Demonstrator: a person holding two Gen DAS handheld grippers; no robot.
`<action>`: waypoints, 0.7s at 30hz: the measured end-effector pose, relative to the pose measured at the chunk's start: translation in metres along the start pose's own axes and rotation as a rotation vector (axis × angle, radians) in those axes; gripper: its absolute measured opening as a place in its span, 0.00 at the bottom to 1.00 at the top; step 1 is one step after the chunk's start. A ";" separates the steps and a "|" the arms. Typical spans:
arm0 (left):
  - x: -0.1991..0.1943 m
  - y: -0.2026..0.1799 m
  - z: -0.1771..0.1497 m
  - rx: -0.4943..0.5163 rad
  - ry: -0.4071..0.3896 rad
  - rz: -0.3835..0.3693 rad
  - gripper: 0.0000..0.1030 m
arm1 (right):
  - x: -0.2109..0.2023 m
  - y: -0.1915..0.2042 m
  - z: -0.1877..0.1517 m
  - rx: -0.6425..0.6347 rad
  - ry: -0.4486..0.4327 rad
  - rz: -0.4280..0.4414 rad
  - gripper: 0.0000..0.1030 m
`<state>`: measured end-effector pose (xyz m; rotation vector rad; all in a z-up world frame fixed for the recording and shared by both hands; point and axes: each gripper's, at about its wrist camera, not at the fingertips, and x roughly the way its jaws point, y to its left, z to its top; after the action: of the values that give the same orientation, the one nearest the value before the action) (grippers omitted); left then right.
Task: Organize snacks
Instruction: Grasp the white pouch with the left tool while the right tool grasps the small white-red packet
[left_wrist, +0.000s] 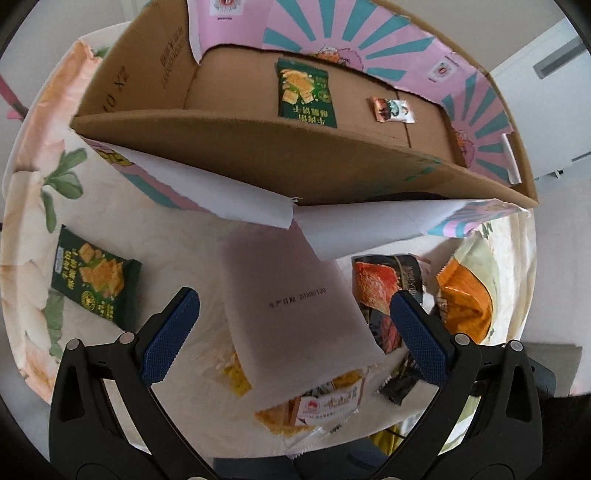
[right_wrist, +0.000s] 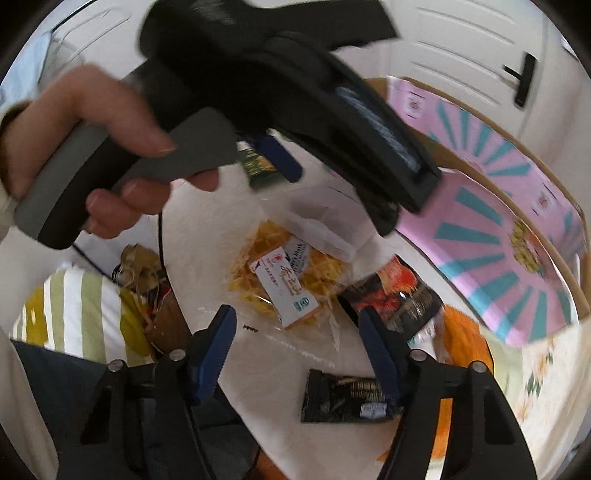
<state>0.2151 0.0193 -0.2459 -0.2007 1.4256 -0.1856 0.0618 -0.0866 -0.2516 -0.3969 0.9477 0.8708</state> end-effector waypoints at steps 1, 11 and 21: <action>0.002 0.000 0.000 -0.002 0.002 -0.001 0.99 | 0.003 0.001 0.001 -0.025 0.001 0.007 0.57; 0.012 0.004 0.002 -0.021 0.025 0.002 0.75 | 0.019 0.010 0.010 -0.193 0.006 0.059 0.38; 0.023 -0.006 0.010 -0.003 0.024 0.000 0.68 | 0.030 0.011 0.019 -0.245 0.024 0.098 0.20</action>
<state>0.2285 0.0079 -0.2654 -0.2022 1.4495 -0.1865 0.0724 -0.0538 -0.2649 -0.5748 0.8905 1.0786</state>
